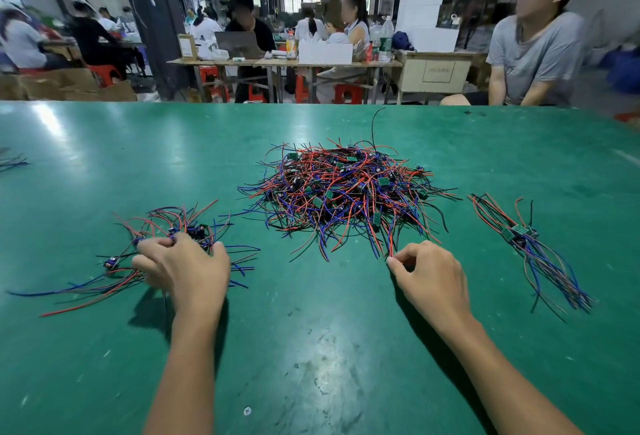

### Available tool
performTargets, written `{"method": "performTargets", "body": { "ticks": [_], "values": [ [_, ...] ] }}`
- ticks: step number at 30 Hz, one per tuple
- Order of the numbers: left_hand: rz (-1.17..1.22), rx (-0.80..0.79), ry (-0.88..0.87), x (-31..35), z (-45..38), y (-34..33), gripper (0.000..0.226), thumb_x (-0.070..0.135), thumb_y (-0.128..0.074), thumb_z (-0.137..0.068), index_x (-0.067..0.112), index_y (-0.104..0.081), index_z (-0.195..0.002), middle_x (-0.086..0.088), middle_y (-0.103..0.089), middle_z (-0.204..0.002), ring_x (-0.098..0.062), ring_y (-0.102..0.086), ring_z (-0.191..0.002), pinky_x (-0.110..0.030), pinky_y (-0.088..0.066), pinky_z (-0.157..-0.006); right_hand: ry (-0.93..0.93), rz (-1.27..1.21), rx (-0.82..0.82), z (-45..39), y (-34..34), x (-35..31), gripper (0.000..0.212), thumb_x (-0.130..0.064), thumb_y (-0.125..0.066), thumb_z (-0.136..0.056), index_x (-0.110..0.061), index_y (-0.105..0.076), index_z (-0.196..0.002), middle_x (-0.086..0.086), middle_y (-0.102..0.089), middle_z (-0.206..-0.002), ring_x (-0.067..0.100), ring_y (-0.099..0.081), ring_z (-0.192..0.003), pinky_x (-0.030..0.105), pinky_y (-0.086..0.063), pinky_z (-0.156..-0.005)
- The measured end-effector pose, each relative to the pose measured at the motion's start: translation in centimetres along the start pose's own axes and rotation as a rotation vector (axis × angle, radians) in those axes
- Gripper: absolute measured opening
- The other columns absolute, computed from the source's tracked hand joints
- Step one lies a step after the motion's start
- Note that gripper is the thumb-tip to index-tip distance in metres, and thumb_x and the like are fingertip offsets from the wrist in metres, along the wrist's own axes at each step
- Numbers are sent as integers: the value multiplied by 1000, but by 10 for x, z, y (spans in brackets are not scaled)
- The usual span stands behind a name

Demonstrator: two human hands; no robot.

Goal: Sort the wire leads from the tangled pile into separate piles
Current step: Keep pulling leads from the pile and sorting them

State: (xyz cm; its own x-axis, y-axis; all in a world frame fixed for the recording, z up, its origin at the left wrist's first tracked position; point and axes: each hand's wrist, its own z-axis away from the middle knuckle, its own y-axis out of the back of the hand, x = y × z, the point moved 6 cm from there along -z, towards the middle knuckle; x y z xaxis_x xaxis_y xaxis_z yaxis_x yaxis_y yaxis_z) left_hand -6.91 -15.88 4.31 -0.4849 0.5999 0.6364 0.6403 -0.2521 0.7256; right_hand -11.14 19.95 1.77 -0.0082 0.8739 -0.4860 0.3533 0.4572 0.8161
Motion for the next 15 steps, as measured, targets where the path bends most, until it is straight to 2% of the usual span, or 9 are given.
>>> {"method": "performTargets", "body": {
  "ticks": [3, 5, 8, 12, 13, 15],
  "values": [
    [64, 183, -174, 28, 17, 13, 35, 21, -71, -82, 10, -65, -115, -21, -43, -127, -38, -36, -117, -47, -32, -91, 12, 54, 47, 0, 6, -1, 14, -40, -67, -87, -29, -75, -84, -3, -68, -88, 29, -67, -86, 32, -46, -69],
    [192, 160, -368, 52, 34, 9, 30, 17, -68, -85, 17, -68, -115, -15, -53, -117, -35, -44, -110, -44, -36, -90, 42, 53, 129, 1, 13, -4, 11, -37, -68, -85, -28, -73, -82, -5, -69, -85, 29, -67, -81, 32, -46, -66],
    [403, -156, -582, 83, 70, -15, 20, 13, -63, -92, 20, -68, -110, 0, -60, -105, -21, -54, -94, -35, -45, -88, 120, -7, 296, 4, 26, -7, 9, -32, -70, -88, -25, -70, -83, -5, -68, -83, 29, -65, -72, 33, -47, -62],
    [409, -475, -844, 101, 120, -43, 18, 18, -59, -97, 22, -66, -113, 10, -62, -103, -5, -54, -79, -18, -43, -79, 309, -241, 341, 3, 34, -7, 2, -16, -72, -91, -17, -73, -92, -1, -72, -88, 22, -67, -74, 37, -54, -72],
    [442, -536, -836, 102, 127, -49, 18, 18, -58, -98, 21, -68, -113, 10, -64, -102, -5, -56, -79, -12, -42, -76, 373, -275, 363, 5, 36, -10, 4, -12, -73, -90, -14, -74, -94, 0, -72, -89, 20, -67, -76, 34, -53, -76],
    [582, -679, -688, 101, 134, -59, 19, 16, -54, -102, 14, -70, -112, 5, -69, -97, -1, -60, -74, -6, -43, -68, 500, -286, 420, 13, 41, -19, 7, -8, -75, -89, -10, -74, -95, 1, -72, -90, 15, -67, -78, 26, -52, -78]
  ]
}}
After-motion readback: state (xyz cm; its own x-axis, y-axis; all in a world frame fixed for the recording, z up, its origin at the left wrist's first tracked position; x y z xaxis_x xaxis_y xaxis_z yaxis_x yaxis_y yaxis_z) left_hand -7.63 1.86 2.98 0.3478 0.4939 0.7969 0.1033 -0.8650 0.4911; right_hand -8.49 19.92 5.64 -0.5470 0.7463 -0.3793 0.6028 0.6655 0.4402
